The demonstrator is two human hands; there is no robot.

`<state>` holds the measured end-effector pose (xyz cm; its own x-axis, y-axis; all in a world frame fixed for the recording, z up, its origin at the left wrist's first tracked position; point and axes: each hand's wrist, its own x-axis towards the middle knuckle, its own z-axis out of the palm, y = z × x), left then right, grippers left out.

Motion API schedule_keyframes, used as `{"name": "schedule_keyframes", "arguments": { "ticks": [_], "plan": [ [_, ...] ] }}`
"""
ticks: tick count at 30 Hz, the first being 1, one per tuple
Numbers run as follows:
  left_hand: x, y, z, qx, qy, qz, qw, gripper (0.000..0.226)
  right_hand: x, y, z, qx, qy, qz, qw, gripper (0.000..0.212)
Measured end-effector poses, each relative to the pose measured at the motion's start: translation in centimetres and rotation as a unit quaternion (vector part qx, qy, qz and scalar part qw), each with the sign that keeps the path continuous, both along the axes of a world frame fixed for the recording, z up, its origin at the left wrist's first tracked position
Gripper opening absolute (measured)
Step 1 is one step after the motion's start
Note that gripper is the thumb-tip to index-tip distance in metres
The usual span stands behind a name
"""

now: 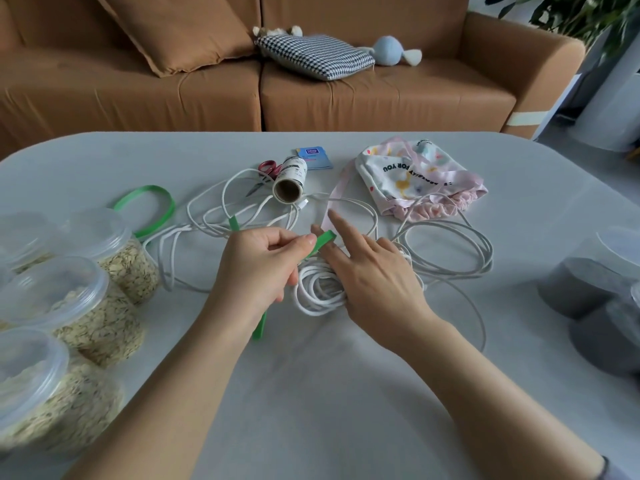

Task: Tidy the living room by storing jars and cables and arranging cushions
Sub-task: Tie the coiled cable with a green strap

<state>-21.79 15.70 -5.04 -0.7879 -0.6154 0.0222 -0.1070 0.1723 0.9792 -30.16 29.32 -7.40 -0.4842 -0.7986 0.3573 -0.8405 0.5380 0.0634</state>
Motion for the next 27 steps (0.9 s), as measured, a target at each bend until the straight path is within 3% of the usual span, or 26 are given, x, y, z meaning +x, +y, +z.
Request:
{"name": "schedule_keyframes", "arguments": {
  "ticks": [7, 13, 16, 20, 23, 27],
  "plan": [
    [0.1, -0.3, 0.4, 0.018, 0.048, -0.016, 0.999, 0.011, -0.9, 0.2, -0.3, -0.064, -0.006, 0.003, 0.998, 0.081],
    [0.8, 0.7, 1.4, 0.016, 0.119, -0.103, 0.987, 0.019, -2.3, 1.1, 0.3, -0.244, -0.104, -0.028, 0.964, 0.068],
    [0.5, 0.9, 1.1, 0.039, 0.075, -0.106, 0.991, 0.026, -2.5, 1.8, 1.1, -0.312, -0.21, 0.011, 0.927, 0.056],
    [-0.2, 0.7, -0.1, 0.02, 0.001, -0.09, 0.996, 0.024, -1.8, 2.3, 2.0, -0.363, -0.391, 0.061, 0.844, 0.026],
    [-0.4, 0.6, -0.8, -0.015, -0.003, -0.086, 0.996, 0.012, -1.3, 2.4, 2.3, -0.383, -0.467, 0.117, 0.788, 0.037],
    [-0.3, 0.6, -0.9, -0.057, 0.049, -0.067, 0.995, 0.013, -1.1, 2.3, 2.1, -0.396, -0.549, 0.105, 0.728, 0.016]
  ]
}}
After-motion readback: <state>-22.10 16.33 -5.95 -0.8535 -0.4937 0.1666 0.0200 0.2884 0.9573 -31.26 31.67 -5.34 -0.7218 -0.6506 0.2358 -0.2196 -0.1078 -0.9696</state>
